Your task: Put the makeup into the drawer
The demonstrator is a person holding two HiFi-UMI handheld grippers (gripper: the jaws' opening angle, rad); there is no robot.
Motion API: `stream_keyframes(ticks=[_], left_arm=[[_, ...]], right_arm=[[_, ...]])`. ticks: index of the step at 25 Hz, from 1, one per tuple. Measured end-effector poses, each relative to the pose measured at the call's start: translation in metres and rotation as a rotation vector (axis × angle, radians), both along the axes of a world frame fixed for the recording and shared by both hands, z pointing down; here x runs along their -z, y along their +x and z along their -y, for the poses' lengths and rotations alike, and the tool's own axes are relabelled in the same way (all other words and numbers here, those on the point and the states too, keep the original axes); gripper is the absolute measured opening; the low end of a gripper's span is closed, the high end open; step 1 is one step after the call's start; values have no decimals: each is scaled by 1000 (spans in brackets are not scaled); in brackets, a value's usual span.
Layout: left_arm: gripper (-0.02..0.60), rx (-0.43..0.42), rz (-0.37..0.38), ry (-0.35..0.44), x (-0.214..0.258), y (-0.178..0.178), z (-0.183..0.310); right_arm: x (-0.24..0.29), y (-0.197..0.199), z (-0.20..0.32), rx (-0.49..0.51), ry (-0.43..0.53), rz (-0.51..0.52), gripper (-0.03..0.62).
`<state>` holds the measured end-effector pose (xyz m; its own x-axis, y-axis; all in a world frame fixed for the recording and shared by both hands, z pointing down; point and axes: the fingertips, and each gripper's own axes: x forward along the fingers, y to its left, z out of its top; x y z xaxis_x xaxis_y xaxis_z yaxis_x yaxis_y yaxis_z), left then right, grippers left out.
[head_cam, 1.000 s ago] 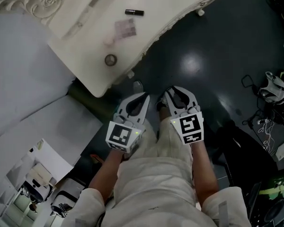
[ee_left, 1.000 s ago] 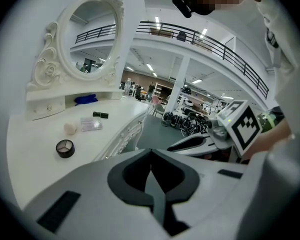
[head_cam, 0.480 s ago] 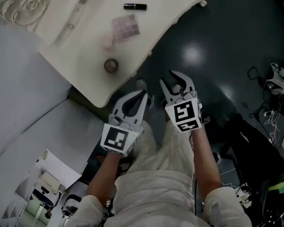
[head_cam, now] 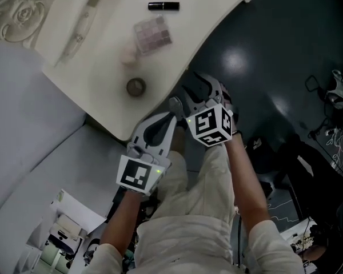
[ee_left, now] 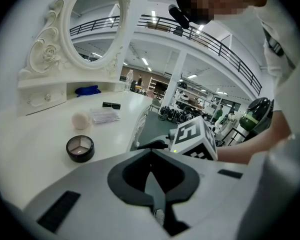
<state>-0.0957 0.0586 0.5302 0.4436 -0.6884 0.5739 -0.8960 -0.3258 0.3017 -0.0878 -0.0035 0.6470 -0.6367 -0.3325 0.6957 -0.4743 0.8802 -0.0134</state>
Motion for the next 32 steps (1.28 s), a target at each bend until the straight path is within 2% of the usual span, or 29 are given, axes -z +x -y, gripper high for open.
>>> stream_keyframes(ticks=[4, 12, 16, 19, 32], left_arm=[[11, -7, 4, -9, -2, -8, -1], [11, -8, 1, -26, -6, -21, -5], [11, -2, 2, -32, -8, -25, -6], [11, 3, -3, -34, -8, -27, -6], [11, -25, -8, -31, -6, -19, -5]], right_arm=[[-13, -11, 13, 21, 36, -38, 199], [-30, -19, 25, 43, 46, -72, 194], [-30, -21, 29, 48, 64, -86, 140], [-30, -22, 29, 48, 58, -91, 132], [-31, -17, 28, 38, 50, -129, 127]])
